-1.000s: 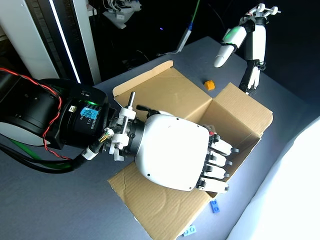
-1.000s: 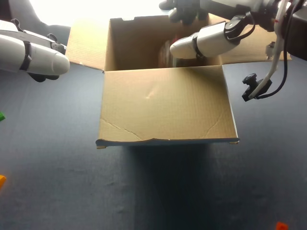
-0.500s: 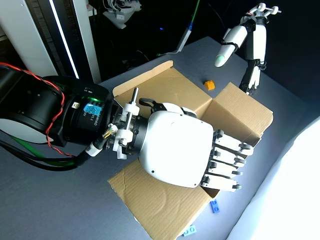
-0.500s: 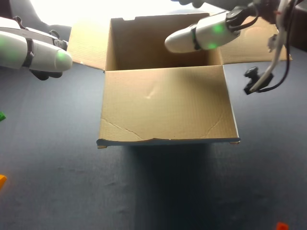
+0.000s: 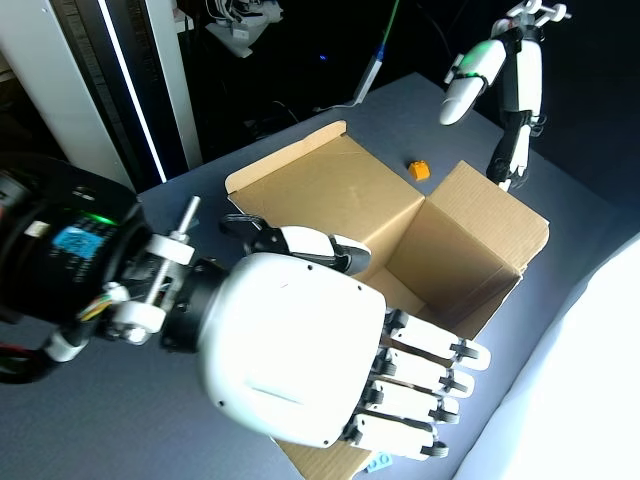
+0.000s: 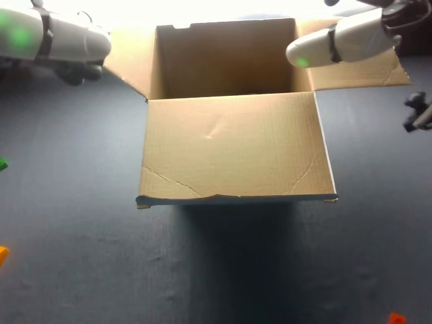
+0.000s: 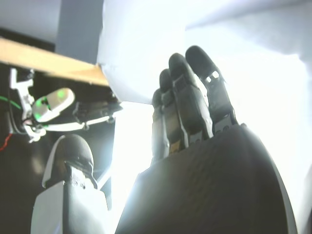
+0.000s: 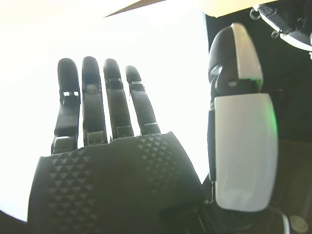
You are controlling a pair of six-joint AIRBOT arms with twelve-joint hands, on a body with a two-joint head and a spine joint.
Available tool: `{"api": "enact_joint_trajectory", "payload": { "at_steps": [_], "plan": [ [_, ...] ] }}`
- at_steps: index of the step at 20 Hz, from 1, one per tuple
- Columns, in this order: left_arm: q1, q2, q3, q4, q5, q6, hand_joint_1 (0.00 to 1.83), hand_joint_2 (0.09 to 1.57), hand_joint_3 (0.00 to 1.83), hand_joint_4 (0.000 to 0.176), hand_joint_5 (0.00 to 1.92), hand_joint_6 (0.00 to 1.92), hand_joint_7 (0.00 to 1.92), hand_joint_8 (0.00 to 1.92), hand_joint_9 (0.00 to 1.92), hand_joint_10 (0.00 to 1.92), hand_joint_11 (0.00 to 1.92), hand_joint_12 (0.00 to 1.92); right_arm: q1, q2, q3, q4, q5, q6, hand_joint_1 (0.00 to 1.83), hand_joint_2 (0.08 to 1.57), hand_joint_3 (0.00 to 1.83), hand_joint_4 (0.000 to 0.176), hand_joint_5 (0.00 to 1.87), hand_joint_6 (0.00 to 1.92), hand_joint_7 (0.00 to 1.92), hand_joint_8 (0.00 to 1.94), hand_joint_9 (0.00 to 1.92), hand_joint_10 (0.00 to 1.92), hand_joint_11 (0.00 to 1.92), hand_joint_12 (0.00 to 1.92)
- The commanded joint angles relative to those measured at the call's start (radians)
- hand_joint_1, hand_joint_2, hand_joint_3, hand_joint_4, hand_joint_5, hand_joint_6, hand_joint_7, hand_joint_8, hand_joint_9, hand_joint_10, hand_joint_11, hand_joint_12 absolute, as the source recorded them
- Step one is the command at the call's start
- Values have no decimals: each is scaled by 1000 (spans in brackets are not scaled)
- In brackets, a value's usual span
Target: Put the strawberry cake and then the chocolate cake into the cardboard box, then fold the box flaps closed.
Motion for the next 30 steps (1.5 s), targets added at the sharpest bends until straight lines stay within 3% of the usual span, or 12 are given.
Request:
{"api": "enact_joint_trajectory", "payload": {
  "at_steps": [1,5,13,16,17,19,21,24,25,27,30],
  "plan": [
    [-23,3,-2,-37,61,-14,348,1117,2,28,254,1,394,3,450,2,84,1053,19,31,-2,6,111,6,566,999,1,0,230,16,247,0,208,236,0,1047],
    [-68,-5,-26,11,46,-67,366,1114,0,27,265,5,403,4,456,3,86,1048,25,95,-19,6,103,7,581,1025,10,0,210,7,228,5,186,212,0,1023],
    [-82,-24,-91,-41,55,-52,363,1118,1,26,266,5,399,3,449,3,75,1031,-16,193,-4,-18,132,-16,597,1023,2,0,193,0,241,4,207,204,0,1105],
    [-48,-52,-88,-248,69,105,377,1118,1,21,268,4,399,1,453,3,79,1033,-57,209,32,-20,175,-17,582,1024,2,0,205,5,241,3,203,199,0,1099],
    [-44,-59,-83,-259,70,119,382,1117,0,29,263,1,393,0,448,1,76,1034,-75,224,28,-20,197,-17,588,1029,3,0,189,2,233,1,196,192,0,1081],
    [-9,-76,-75,-398,76,238,374,1117,0,34,256,0,392,1,449,2,56,1060,-131,255,15,-12,235,-16,613,1021,0,0,207,10,230,2,197,189,0,1070],
    [11,-80,-75,-465,90,286,340,1114,0,31,277,8,414,8,467,9,70,1066,-204,284,-7,60,266,-22,602,1016,0,0,211,11,248,9,212,194,0,1071],
    [58,-91,-75,-636,94,434,369,1117,0,25,281,7,414,5,464,5,65,1061,-312,325,-48,211,344,-37,594,1031,3,0,208,8,255,6,231,200,0,1113],
    [80,-97,-75,-715,94,499,384,1114,0,23,289,9,416,5,470,7,72,1063,-338,326,-50,226,351,-38,604,1027,1,0,214,10,260,8,242,204,0,1117],
    [107,-108,-70,-828,94,597,356,1117,0,39,262,0,396,0,449,0,59,1057,-366,327,-48,228,351,-44,642,1014,0,0,243,19,269,8,244,205,0,1098],
    [150,-118,-61,-962,94,717,374,1125,3,38,245,0,382,1,440,0,44,1058,-411,332,-52,228,370,-38,586,1027,3,0,231,9,265,2,223,199,0,1094]
  ]
}}
